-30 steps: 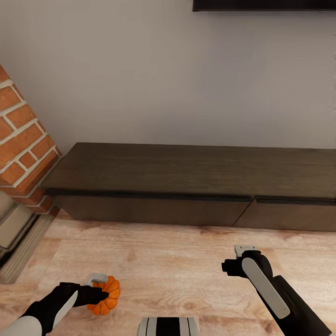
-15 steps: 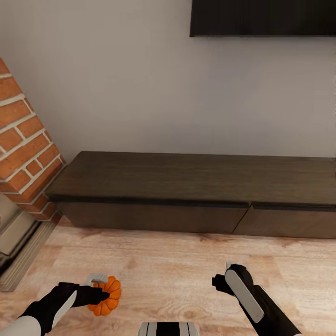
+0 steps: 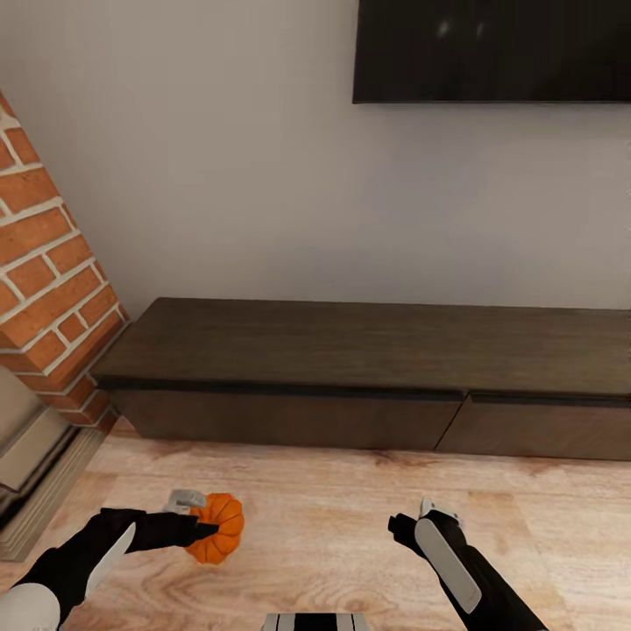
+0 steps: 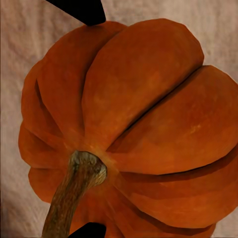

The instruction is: Place each of the two pumpkins and all three candles from the living room inside a cabinet in the living room (use any cabinet), then make sure every cabinet is closed, and position the cauldron so it is next to a table in the living room.

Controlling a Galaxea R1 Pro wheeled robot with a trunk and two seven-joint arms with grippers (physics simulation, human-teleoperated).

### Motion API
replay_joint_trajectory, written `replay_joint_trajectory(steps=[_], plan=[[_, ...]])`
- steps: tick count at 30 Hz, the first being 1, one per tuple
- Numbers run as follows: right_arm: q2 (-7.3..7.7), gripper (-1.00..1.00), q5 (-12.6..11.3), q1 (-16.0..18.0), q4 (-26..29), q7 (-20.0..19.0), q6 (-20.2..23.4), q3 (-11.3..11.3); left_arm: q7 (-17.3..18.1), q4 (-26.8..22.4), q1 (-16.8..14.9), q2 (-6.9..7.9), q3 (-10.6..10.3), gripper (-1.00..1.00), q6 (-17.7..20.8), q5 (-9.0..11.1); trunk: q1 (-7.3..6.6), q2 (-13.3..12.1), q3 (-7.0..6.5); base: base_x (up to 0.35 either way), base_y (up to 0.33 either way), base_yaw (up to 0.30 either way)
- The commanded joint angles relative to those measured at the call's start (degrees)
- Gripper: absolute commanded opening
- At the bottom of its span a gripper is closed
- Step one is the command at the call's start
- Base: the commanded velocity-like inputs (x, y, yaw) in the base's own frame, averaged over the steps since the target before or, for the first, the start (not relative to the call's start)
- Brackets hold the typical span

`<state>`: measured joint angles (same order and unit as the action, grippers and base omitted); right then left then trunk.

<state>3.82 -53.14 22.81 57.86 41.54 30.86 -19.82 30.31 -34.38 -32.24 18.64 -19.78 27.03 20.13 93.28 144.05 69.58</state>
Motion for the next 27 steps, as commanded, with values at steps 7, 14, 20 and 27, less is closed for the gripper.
replay_joint_trajectory(steps=[7, 14, 20, 27], plan=[[0.28, 1.0, -0.44, 0.05, -0.05, 0.26, -2.13, 0.87, 17.61, -11.59, -0.02, 4.85, -0.68, -1.0, 8.61, 3.86, -0.01, 0.02, 0.05, 0.0, 0.0, 0.0], [0.6, 1.0, -0.46, 0.05, -1.66, 0.3, -4.16, 1.43, 32.47, -22.66, -0.02, 8.04, -1.15, -1.0, 10.82, 5.83, -0.01, 0.02, 0.05, 0.0, 0.0, 0.0], [0.73, 1.0, -0.74, 0.05, -2.87, -0.41, -4.51, 2.28, 45.2, -32.25, 0.01, 8.44, -3.7, -1.0, 11.75, 8.98, -0.01, 0.02, 0.05, 0.0, 0.0, 0.0], [0.71, 1.0, -0.59, 0.05, -3.05, -5.78, -4.69, 2.58, 43.09, -47.61, -0.01, 7.51, -0.33, -1.0, 23.5, 12.07, -0.01, 0.02, 0.05, 0.0, 0.0, 0.0]])
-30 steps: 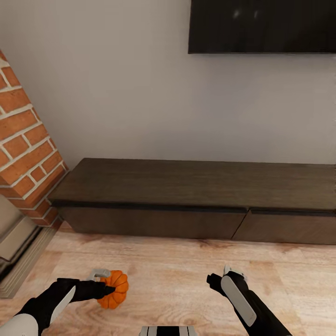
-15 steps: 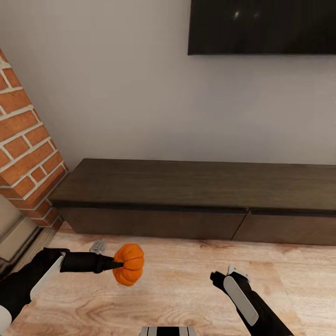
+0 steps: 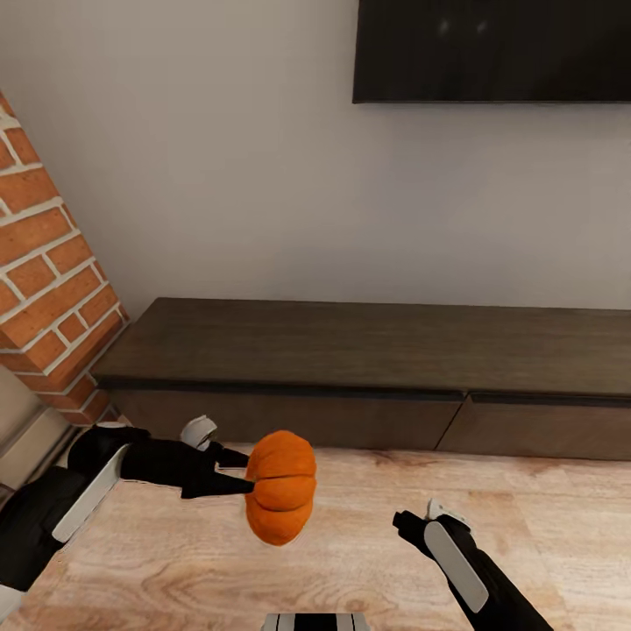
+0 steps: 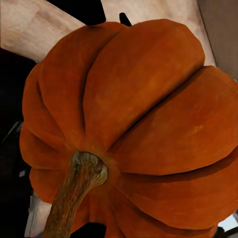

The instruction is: Place each of the two pumpkins and all three candles from the living room inside a cabinet in the living room (use any cabinet), then make sure every cabinet is closed, and position the cauldron so it is next to a table in the living room.

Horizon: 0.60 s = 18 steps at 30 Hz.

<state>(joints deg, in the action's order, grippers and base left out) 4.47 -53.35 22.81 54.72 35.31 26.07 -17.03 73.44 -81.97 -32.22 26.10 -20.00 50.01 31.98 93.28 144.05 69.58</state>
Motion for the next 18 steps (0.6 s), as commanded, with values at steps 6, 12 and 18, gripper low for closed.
replay_joint_trajectory(steps=[6, 12, 18], plan=[[-0.45, 1.0, -0.13, 0.04, -0.63, -0.67, -1.51, -0.28, -9.5, -5.97, -0.08, -5.91, 8.53, -1.0, 6.35, 0.86, -0.01, 0.02, 0.05, 0.0, 0.0, 0.0], [-0.54, 1.0, 0.0, 0.04, -1.95, -0.87, -1.95, -0.8, -22.47, -6.67, -6.3, -12.05, 10.27, -1.0, 5.77, 0.97, -0.01, 0.02, 0.05, 0.0, 0.0, 0.0], [-0.48, 1.0, -0.04, 0.04, -2.23, -5.0, -3.22, -0.71, -30.53, -6.22, -19.47, -17.14, 10.41, -1.0, 8.78, 1.39, -0.01, 0.02, 0.05, 0.0, 0.0, 0.0]])
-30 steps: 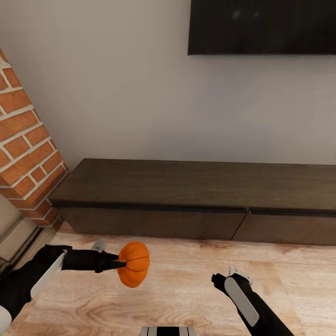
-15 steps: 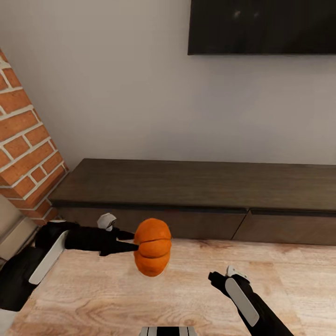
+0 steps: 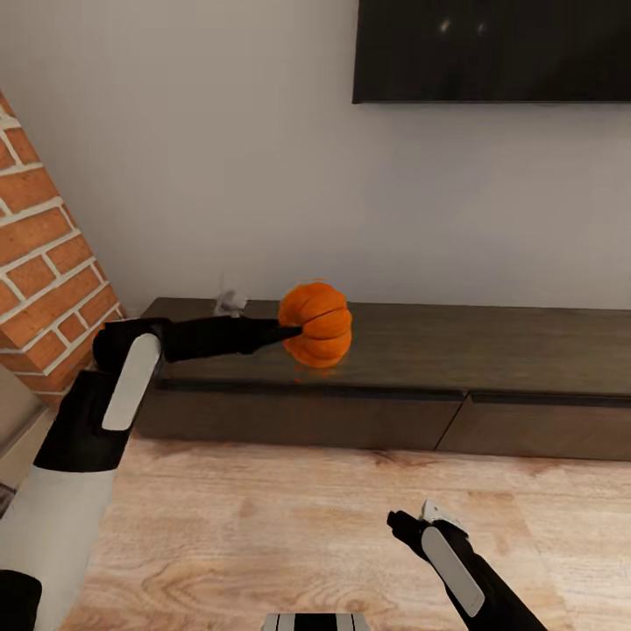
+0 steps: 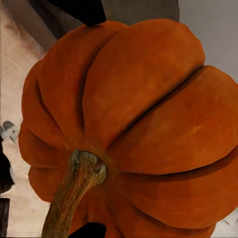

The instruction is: Place each of the two pumpkins and all three candles from the living room inside a cabinet in the living room (use any cabinet), then make sure every cabinet is closed, and position the cauldron so it is next to a table in the living room.

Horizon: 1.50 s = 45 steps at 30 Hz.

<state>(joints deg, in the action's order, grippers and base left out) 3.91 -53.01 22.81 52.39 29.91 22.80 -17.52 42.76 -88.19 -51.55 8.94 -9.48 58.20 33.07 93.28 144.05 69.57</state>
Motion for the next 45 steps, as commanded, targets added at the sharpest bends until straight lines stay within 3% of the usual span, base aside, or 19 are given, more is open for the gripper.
replay_joint_trajectory(steps=[1, 4, 6, 8, 9, 12, 14, 16, 18, 19, 21, 23, 26, 33, 40, 45], plan=[[0.24, 1.0, -0.41, 0.04, 0.09, -2.64, -1.08, -0.13, -1.26, 0.28, -1.84, -0.29, -0.11, -1.0, 0.75, 0.49, -0.01, 0.02, 0.06, 0.0, 0.0, 0.0], [0.56, 1.0, -0.6, 0.04, 0.08, -9.77, -3.19, 0.02, -6.16, 1.09, -4.73, -1.02, -0.11, -1.0, 0.97, 0.73, -0.01, 0.02, 0.06, 0.0, 0.0, 0.0], [0.5, 1.0, -0.78, 0.04, 0.03, -15.03, -4.43, 0.46, -12.11, 1.61, -6.76, -1.49, -0.1, -1.0, 1.13, 1.0, -0.01, 0.02, 0.06, 0.0, 0.0, 0.0], [0.28, 1.0, -0.82, 0.04, -0.07, -17.22, -5.72, 1.83, -14.72, 1.74, -7.47, -1.61, -0.12, -1.0, 1.22, 1.08, -0.01, 0.02, 0.06, 0.0, 0.0, 0.0], [0.14, 1.0, -0.96, 0.04, -0.95, -19.46, -8.57, 5.04, -16.33, 1.82, -7.91, -1.58, -0.16, -1.0, 1.27, 1.08, -0.01, 0.02, 0.06, 0.0, 0.0, 0.0], [0.23, 1.0, -1.24, 0.08, -6.23, -24.78, -10.78, 11.37, -17.05, 1.86, -8.14, -0.4, -0.24, -1.0, 1.31, 1.31, -0.01, 0.02, 0.06, 0.0, 0.0, 0.0], [0.27, 1.0, -2.2, 0.29, -8.6, -26.62, -11.01, 13.56, -16.98, 1.87, -8.18, 0.85, -0.41, -1.0, 1.47, 1.64, -0.01, 0.02, 0.06, 0.0, 0.0, 0.0], [0.34, 1.0, -5.14, 0.59, -9.21, -27.54, -11.06, 14.81, -16.62, 1.87, -8.2, 2.51, -0.69, -1.0, 1.61, 2.81, -0.01, 0.02, 0.06, 0.0, 0.0, 0.0], [0.53, 1.0, -12.56, 0.76, -9.46, -28.14, -11.04, 15.66, -15.9, 1.93, -8.21, 4.55, -0.96, -1.0, 1.63, 5.43, -0.01, 0.02, 0.06, 0.0, 0.0, 0.0], [0.57, 1.0, -14.87, 0.77, -9.54, -28.22, -11.02, 15.77, -15.79, 1.93, -8.21, 4.91, -1.0, -1.0, 1.64, 6.03, -0.01, 0.02, 0.06, 0.0, 0.0, 0.0], [0.67, 1.0, -23.19, 0.8, -9.73, -28.58, -10.78, 16.01, -15.48, 1.91, -8.22, 5.64, -1.21, -1.0, 1.63, 7.48, -0.01, 0.02, 0.06, 0.0, 0.0, 0.0], [0.71, 1.0, -26.84, 0.83, -9.4, -29.36, -10.25, 16.06, -15.37, 1.89, -8.22, 5.75, -1.72, -1.0, 1.6, 8.01, -0.01, 0.02, 0.06, 0.0, 0.0, 0.0], [0.6, 1.0, -29.41, 0.83, -8.34, -31.83, -9.78, 16.1, -15.32, 1.88, -8.22, 5.73, -2.56, -1.0, 1.58, 8.4, -0.01, 0.02, 0.06, 0.0, 0.0, 0.0], [0.31, 1.0, -30.57, 0.83, -5.71, -36.86, -10.15, 16.11, -15.48, 1.88, -8.22, 4.64, -2.89, -1.0, 1.57, 8.8, -0.01, 0.02, 0.06, 0.0, 0.0, 0.0], [0.13, 1.0, -30.67, 0.83, -2.44, -37.55, -11.36, 16.06, -15.59, 1.92, -8.22, 3.99, -2.79, -1.0, 1.57, 8.86, -0.01, 0.02, 0.06, 0.0, 0.0, 0.0], [-1.16, 1.0, -30.46, 0.89, -0.8, -36.86, -14.15, 16.03, -15.6, 1.91, -8.22, 3.86, -2.6, -1.0, 1.57, 9.15, -0.01, 0.02, 0.06, 0.0, 0.0, 0.0]])
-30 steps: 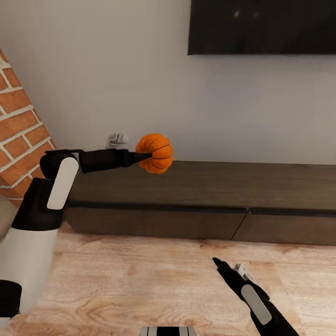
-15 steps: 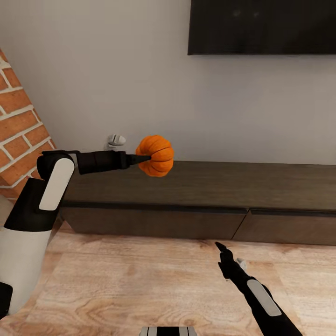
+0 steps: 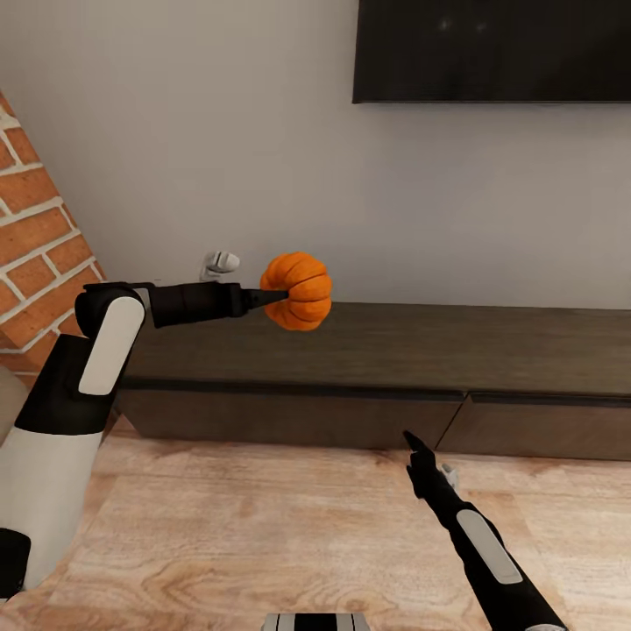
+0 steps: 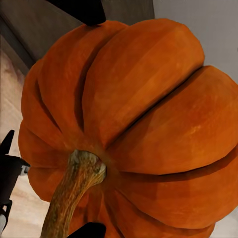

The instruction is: Place each of the two pumpkins and all three candles from the living room inside a cabinet in the living room (use any cabinet), then make sure every cabinet is closed, and position the cauldron so it is next to a table in the living room.

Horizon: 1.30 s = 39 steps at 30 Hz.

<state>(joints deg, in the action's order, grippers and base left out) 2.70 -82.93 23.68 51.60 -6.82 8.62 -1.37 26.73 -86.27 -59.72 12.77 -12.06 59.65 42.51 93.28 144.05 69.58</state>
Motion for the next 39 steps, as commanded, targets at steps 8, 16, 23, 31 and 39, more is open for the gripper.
replay_joint_trajectory(steps=[8, 16, 23, 31, 39], plan=[[-0.63, 1.0, -1.01, 0.2, -0.07, -0.52, 0.52, -0.13, 0.29, -0.01, -0.04, 0.55, 0.07, -1.0, 0.11, 5.1, -0.01, 0.02, 0.04, 0.0, 0.0, 0.0], [-0.86, 1.0, -0.09, 0.95, -1.14, -0.69, 0.05, -0.13, 0.26, -0.04, -0.04, 0.0, 0.08, -1.0, 0.11, 8.79, -0.01, 0.02, 0.04, 0.0, 0.0, 0.0], [-0.89, 1.0, 0.28, 1.01, -1.3, -3.42, -1.04, -0.28, 0.37, -0.41, -0.04, 0.31, -0.17, -1.0, 0.02, 15.91, -0.01, 0.02, 0.04, 0.0, 0.0, 0.0], [-0.79, 1.0, 1.03, 0.99, -7.12, -15.79, -2.57, -0.15, 0.54, -0.64, -0.04, 0.08, -0.94, -1.0, -0.04, 17.18, -0.01, 0.02, 0.04, 0.166, 0.0, 0.0], [-0.27, 1.0, 0.23, 5.17, -17.03, -20.17, -2.03, 0.0, 0.57, -0.74, -0.04, 0.06, -2.16, -1.0, -0.15, 17.26, -0.01, 0.02, 0.04, 0.031, 0.0, 0.0]])
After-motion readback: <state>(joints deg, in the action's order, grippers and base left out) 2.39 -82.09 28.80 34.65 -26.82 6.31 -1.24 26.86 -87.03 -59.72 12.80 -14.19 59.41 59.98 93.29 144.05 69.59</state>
